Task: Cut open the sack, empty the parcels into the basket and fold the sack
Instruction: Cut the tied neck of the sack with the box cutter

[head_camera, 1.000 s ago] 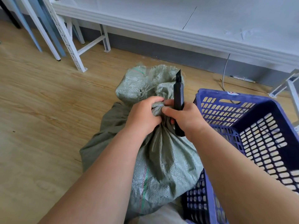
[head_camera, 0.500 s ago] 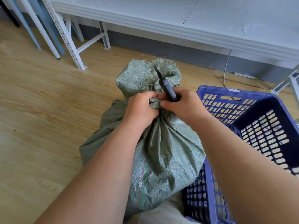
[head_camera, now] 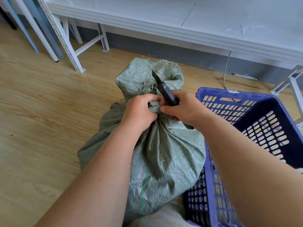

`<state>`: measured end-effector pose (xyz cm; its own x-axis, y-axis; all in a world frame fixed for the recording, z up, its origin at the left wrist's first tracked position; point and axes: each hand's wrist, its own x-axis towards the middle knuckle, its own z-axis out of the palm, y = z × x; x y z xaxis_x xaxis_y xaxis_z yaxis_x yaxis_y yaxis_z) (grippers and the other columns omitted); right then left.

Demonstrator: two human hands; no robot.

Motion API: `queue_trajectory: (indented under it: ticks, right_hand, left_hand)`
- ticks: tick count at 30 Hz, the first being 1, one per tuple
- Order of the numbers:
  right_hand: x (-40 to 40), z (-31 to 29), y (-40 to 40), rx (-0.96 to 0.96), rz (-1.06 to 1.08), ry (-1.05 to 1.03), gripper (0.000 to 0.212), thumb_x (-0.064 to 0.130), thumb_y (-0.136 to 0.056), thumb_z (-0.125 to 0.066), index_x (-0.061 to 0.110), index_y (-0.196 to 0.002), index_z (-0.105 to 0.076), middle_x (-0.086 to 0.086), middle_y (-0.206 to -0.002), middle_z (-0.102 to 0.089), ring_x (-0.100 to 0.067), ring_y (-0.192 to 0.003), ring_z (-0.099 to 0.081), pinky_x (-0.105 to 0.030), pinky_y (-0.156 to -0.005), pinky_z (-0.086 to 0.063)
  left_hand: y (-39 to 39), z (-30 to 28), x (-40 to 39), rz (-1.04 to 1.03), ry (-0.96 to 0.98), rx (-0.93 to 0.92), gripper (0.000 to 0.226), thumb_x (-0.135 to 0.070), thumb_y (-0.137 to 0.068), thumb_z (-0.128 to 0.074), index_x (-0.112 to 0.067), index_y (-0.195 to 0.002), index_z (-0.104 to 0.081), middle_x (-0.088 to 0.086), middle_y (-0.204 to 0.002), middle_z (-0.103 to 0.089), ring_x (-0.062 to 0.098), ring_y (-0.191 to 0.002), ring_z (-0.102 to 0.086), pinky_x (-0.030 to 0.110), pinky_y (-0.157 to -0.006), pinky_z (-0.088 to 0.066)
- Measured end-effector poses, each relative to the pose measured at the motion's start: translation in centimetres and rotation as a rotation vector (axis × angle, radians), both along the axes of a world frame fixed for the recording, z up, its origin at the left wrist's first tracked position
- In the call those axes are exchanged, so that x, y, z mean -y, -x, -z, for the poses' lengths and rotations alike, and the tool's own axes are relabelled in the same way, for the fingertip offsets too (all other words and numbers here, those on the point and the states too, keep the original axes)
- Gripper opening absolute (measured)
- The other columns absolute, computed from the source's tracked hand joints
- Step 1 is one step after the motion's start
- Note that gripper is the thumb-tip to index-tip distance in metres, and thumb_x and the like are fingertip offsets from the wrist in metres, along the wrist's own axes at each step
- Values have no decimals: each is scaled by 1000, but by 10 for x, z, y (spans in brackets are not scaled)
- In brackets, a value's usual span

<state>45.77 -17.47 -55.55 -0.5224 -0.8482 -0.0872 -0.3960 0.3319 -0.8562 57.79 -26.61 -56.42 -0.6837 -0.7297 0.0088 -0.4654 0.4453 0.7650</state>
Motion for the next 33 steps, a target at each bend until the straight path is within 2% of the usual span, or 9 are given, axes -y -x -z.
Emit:
queue_trajectory:
  ticks: [4, 7, 10, 14, 18, 22, 25, 30, 33]
  right_hand:
    - [2, 7, 1, 8, -14, 8, 11, 10, -86, -67, 19, -83, -60, 2, -67, -54, -15, -55, -50, -30, -56, -48]
    - [0, 17, 1, 60, 56, 38, 6, 15, -87, -66, 17, -85, -61, 3, -69, -54, -15, -63, -50, -35, -65, -46]
    - [-1, 18, 2, 63, 69, 45, 7, 15, -87, -65, 18, -84, -60, 5, -68, -53, -14, -63, -49, -34, -66, -45]
    - [-1, 15, 0, 65, 80, 54, 10, 15, -87, -66, 20, -81, -60, 6, -66, -53, -13, -62, -48, -34, -65, -44]
    - [-2, 11, -8, 47, 228, 99, 3, 20, -88, -65, 21, -89, -63, 6, -71, -58, -14, -64, -53, -36, -68, -49]
    - [-8, -1, -25, -61, 328, 39, 37, 51, -94, -47, 19, -111, -54, -3, -98, -61, -19, -86, -58, -32, -74, -41]
    - [-12, 4, -37, -3, 303, -87, 49, 52, -99, -31, 15, -124, -51, -9, -110, -62, -27, -106, -57, -32, -84, -38]
    - [-18, 19, -51, 4, 310, -218, 37, 47, -100, -36, 17, -114, -51, -3, -91, -57, -27, -92, -54, -31, -74, -35]
    - [-18, 21, -54, 38, 339, -220, 35, 47, -99, -38, 18, -112, -50, -2, -90, -58, -27, -91, -55, -33, -74, -39]
  left_hand:
    - [0, -1, 6, 40, -48, 39, 51, -12, -74, -74, -39, -116, -66, -14, -92, -65, 5, -80, -59, 8, -55, -38]
    - [-4, -1, 13, 177, -177, 75, 62, -20, -75, -79, -39, -130, -57, -13, -125, -60, 5, -112, -53, 17, -87, -37]
    - [-8, -2, 15, 211, -259, 23, 57, -27, -81, -76, -42, -131, -54, -14, -135, -54, 5, -122, -46, 23, -97, -33]
    - [-4, 1, 13, 160, -263, -53, 52, -20, -81, -75, -37, -127, -59, -15, -118, -60, 1, -112, -50, 17, -92, -34]
    - [2, 8, 9, 0, -166, -104, 51, -12, -78, -73, -35, -122, -65, -16, -106, -66, 2, -95, -61, 8, -74, -40]
    - [5, 13, 10, -146, -140, -172, 45, -15, -78, -73, -34, -118, -67, -12, -101, -70, 4, -91, -64, 9, -76, -42]
    - [9, 14, 8, -208, -147, -198, 43, -16, -78, -74, -34, -117, -67, -13, -96, -69, 3, -85, -63, -1, -65, -38]
    - [13, 16, 6, -214, -148, -220, 46, -11, -78, -69, -34, -119, -67, -16, -96, -68, -12, -75, -58, -5, -62, -38]
    - [13, 16, 5, -217, -150, -234, 47, -11, -77, -68, -33, -119, -68, -14, -100, -70, -8, -77, -60, -1, -68, -41]
